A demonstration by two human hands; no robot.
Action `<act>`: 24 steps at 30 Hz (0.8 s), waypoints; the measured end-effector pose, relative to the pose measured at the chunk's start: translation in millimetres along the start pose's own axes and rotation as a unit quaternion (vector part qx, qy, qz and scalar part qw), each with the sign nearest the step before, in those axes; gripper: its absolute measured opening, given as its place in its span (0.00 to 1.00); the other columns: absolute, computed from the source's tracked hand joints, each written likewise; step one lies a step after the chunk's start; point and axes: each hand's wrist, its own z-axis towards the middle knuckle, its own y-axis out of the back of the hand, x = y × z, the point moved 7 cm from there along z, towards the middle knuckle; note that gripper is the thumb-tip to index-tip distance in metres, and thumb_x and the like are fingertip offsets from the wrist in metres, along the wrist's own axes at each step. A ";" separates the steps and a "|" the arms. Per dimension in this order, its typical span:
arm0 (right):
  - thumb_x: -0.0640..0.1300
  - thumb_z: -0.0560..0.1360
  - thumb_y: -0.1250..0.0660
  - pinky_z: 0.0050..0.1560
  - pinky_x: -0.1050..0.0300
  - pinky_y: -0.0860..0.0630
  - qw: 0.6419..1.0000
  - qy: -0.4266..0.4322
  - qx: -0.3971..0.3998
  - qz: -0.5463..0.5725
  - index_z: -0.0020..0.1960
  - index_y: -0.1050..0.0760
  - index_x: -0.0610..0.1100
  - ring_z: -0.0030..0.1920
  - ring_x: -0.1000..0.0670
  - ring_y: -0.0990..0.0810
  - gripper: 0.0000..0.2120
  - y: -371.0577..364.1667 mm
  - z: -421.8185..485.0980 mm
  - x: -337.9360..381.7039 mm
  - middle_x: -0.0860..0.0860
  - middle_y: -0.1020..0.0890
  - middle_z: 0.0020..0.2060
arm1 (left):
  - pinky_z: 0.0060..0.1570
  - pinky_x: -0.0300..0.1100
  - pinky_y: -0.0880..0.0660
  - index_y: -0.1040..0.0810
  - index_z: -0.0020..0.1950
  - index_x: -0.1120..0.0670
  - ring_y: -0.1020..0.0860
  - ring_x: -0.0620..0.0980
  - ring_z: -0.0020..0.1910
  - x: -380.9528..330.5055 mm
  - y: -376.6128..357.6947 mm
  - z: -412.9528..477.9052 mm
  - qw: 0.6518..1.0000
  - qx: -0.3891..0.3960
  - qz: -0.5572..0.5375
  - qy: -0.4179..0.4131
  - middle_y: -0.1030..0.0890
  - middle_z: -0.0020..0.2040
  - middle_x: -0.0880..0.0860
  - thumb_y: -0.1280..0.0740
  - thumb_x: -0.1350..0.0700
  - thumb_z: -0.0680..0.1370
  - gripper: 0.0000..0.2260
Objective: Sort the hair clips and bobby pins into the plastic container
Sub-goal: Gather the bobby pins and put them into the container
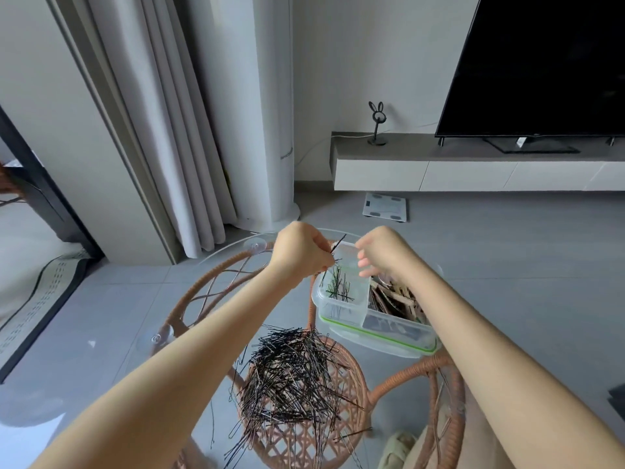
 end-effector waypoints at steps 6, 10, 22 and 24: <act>0.30 0.77 0.47 0.45 0.46 0.18 0.996 0.051 -0.067 0.016 0.55 0.24 0.36 0.42 0.41 0.18 0.14 45.8 -28.8 -10.6 0.42 0.20 0.38 | 0.40 0.43 0.22 0.18 0.43 0.63 0.17 0.57 0.45 -17.2 -51.3 27.4 0.993 0.013 0.118 -0.016 0.16 0.43 0.59 0.36 0.68 0.69 0.08; 0.33 0.78 0.46 0.48 0.47 0.19 0.996 0.067 -0.057 -0.013 0.53 0.22 0.37 0.44 0.43 0.18 0.14 47.3 -44.6 -21.7 0.43 0.19 0.40 | 0.43 0.44 0.25 0.23 0.49 0.64 0.20 0.59 0.50 -11.5 -81.4 26.5 0.971 0.060 0.231 0.001 0.19 0.49 0.61 0.40 0.70 0.73 0.09; 0.43 0.78 0.42 0.40 0.45 0.18 0.985 0.098 0.045 -0.131 0.45 0.22 0.37 0.35 0.41 0.17 0.12 8.5 -108.7 -55.4 0.42 0.17 0.36 | 0.47 0.38 0.27 0.17 0.52 0.57 0.20 0.53 0.48 5.9 -10.4 -20.5 0.986 0.015 0.141 -0.084 0.17 0.53 0.53 0.36 0.51 0.77 0.12; 0.47 0.78 0.41 0.41 0.46 0.19 0.974 0.068 0.076 -0.204 0.49 0.24 0.39 0.35 0.43 0.16 0.12 -8.9 -121.2 -80.4 0.42 0.17 0.38 | 0.48 0.39 0.27 0.18 0.54 0.54 0.20 0.53 0.50 41.5 3.6 -41.9 0.986 -0.019 0.147 -0.081 0.18 0.56 0.53 0.39 0.48 0.79 0.14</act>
